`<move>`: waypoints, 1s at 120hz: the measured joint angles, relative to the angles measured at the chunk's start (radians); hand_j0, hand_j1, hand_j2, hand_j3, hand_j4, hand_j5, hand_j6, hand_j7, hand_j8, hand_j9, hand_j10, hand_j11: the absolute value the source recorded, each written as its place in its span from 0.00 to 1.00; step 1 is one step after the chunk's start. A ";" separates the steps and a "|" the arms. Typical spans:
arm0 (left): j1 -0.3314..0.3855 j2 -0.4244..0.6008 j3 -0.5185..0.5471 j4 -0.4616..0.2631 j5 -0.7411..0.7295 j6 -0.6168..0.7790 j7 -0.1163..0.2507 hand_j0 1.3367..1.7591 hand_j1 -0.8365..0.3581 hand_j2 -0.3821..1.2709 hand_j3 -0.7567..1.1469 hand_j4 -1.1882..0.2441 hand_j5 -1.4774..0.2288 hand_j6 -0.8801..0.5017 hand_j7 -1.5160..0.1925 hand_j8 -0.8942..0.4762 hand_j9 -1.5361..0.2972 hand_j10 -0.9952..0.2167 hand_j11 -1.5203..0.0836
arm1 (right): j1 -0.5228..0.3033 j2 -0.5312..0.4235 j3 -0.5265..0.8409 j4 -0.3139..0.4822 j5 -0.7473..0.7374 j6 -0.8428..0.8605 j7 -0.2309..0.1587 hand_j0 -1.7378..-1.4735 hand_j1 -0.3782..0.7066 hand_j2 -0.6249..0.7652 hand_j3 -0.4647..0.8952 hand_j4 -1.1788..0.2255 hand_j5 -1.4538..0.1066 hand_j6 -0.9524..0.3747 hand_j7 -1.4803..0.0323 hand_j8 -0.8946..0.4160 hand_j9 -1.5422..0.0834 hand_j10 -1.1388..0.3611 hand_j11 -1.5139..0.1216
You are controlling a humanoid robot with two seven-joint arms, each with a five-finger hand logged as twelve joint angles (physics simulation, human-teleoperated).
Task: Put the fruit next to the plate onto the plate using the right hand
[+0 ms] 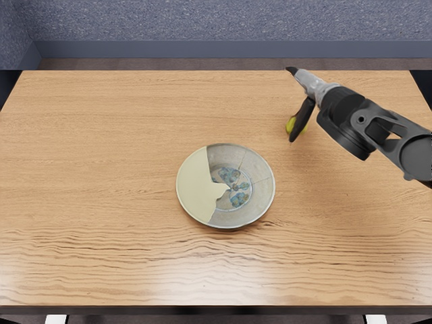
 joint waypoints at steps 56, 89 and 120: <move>0.000 0.000 0.000 0.000 0.000 0.000 0.000 0.76 0.99 0.23 0.40 0.83 0.87 0.64 0.89 0.66 0.84 0.82 0.95 | -0.009 0.082 -0.024 -0.149 -0.009 -0.039 0.000 0.30 0.03 0.45 0.34 0.84 0.93 0.72 0.98 0.68 0.95 0.76 0.93; 0.000 0.000 0.000 0.000 0.000 0.000 0.000 0.76 0.99 0.23 0.40 0.83 0.87 0.64 0.89 0.66 0.84 0.82 0.95 | 0.017 0.134 -0.029 -0.241 -0.007 -0.040 0.000 0.30 0.06 0.45 0.34 0.82 0.91 0.69 0.96 0.66 0.93 0.74 0.90; 0.000 0.000 0.000 0.000 0.000 0.000 0.000 0.76 0.99 0.23 0.40 0.83 0.87 0.64 0.89 0.66 0.84 0.82 0.95 | 0.014 0.146 -0.057 -0.263 -0.005 -0.099 0.000 0.30 0.18 0.43 0.34 0.74 0.82 0.61 0.86 0.58 0.84 0.67 0.82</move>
